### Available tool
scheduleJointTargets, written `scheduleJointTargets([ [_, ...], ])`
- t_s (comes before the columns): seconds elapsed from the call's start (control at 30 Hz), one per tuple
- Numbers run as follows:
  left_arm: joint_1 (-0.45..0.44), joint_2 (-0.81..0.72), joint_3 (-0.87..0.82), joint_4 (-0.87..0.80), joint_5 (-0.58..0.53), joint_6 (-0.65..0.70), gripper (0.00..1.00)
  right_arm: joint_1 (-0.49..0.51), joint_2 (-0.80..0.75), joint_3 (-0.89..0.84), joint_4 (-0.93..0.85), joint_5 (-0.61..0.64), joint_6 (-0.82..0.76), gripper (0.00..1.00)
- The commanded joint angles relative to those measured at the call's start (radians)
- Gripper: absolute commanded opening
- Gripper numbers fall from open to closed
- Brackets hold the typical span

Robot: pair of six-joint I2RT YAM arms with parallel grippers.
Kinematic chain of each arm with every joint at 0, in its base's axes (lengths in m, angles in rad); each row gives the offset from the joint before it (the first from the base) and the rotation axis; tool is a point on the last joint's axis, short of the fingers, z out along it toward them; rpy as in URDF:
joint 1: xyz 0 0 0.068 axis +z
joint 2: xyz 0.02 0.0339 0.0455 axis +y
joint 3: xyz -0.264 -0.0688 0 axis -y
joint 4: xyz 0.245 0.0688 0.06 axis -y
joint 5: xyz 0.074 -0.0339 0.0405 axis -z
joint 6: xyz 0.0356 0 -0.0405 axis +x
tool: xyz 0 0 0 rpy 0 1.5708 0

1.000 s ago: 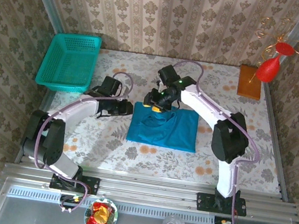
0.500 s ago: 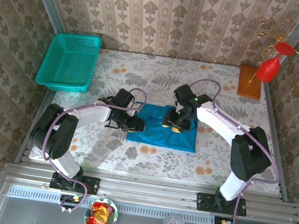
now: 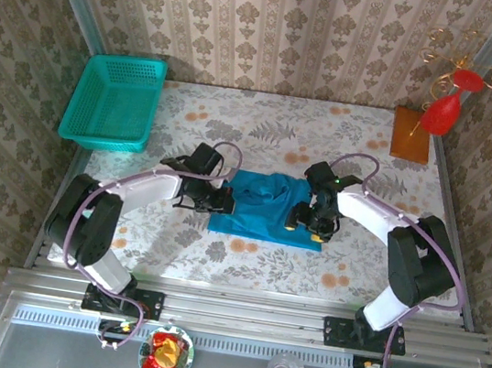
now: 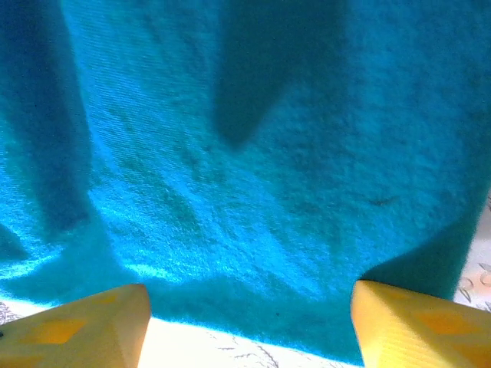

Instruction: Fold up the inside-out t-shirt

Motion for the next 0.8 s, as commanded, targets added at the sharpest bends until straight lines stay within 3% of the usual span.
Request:
scheduleJointTargets([
  [0.0,-0.002,-0.067,0.014,-0.132,-0.128,0.030,0.00,-0.013,0.023,-0.021,0.044,-0.025,-0.016,0.77],
  [0.23,0.006,0.001,-0.050,-0.166,-0.229,0.065,0.00,-0.034,0.033,-0.055,0.059,-0.022,-0.017,0.82],
  [0.53,-0.008,0.124,-0.064,-0.142,-0.280,0.060,0.08,-0.034,0.005,-0.040,0.017,0.006,-0.015,0.81],
  [0.67,-0.008,0.077,-0.062,-0.177,-0.310,0.055,0.21,-0.022,-0.048,-0.009,-0.003,-0.007,-0.010,0.81],
  [0.77,-0.008,0.029,-0.057,-0.202,-0.319,0.050,0.28,-0.009,-0.078,-0.020,0.090,-0.124,-0.008,0.80],
])
